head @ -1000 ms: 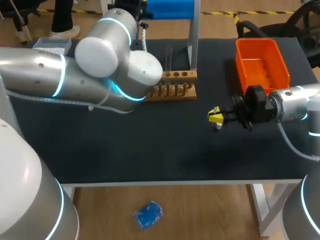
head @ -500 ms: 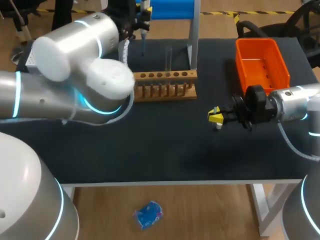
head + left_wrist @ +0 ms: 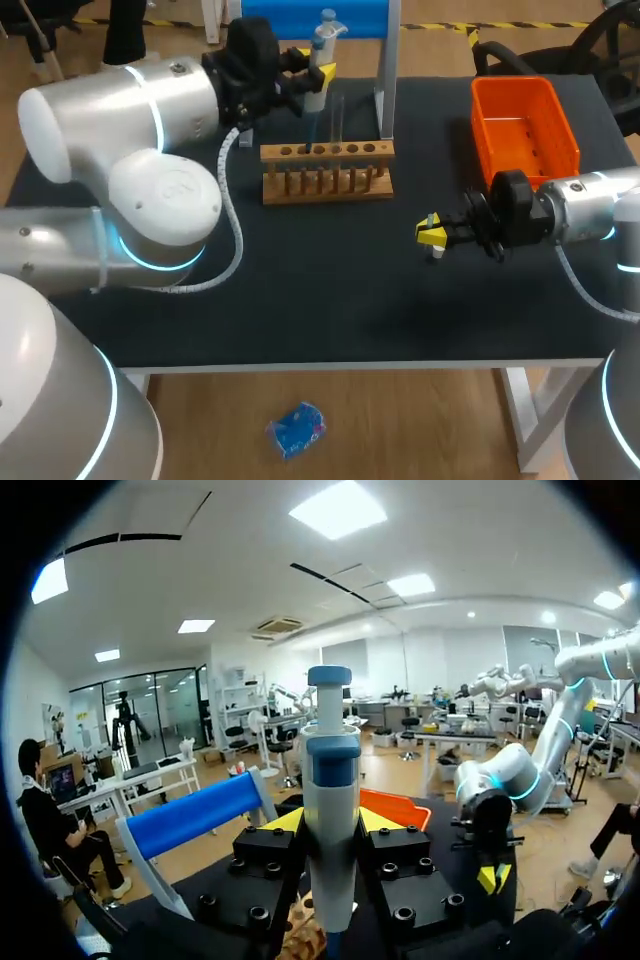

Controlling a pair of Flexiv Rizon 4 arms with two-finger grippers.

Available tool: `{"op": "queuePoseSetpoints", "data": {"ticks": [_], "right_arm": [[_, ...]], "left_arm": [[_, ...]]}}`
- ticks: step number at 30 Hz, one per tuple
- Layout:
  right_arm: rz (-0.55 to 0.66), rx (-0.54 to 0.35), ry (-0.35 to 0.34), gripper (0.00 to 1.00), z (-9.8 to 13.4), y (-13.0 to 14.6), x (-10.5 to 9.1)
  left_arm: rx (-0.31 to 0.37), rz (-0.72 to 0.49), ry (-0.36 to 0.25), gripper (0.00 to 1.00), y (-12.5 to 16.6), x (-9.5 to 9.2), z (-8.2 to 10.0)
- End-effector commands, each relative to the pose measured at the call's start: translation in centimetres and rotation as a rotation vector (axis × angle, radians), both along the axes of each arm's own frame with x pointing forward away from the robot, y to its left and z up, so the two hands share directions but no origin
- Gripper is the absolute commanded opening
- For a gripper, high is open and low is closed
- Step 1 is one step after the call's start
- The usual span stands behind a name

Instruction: Invert the test tube, pick up the pipette, mount the tip to pipette, aspirate from beaker and dispense into the tube, eject the tip, return the pipette, and cap with the stopper.

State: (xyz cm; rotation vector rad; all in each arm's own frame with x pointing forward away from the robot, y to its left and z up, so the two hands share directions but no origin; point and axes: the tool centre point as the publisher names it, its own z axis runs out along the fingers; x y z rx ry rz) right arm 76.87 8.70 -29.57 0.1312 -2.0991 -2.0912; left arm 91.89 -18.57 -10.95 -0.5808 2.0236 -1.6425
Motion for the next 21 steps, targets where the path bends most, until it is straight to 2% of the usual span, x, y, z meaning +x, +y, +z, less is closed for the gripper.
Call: {"op": "queuePoseSetpoints", "data": {"ticks": [1, 14, 17, 21], "right_arm": [[0.002, 0.000, -0.001, 0.00, 0.0, -0.1, 0.0], [0.002, 0.000, -0.001, 0.00, 0.0, -0.1, 0.0], [0.002, 0.000, -0.001, 0.00, 0.0, -0.1, 0.0], [0.002, 0.000, -0.001, 0.00, 0.0, -0.1, 0.0]], "left_arm": [[-0.034, -0.247, 0.029, 0.00, 0.6, 0.0, -0.2], [-0.034, -0.247, 0.029, 0.00, 0.6, 0.0, -0.2], [-0.097, -0.271, 0.027, 0.00, 0.1, -1.1, -1.3], [-0.129, -0.301, 0.038, 0.00, -1.1, -2.9, -2.4]]}}
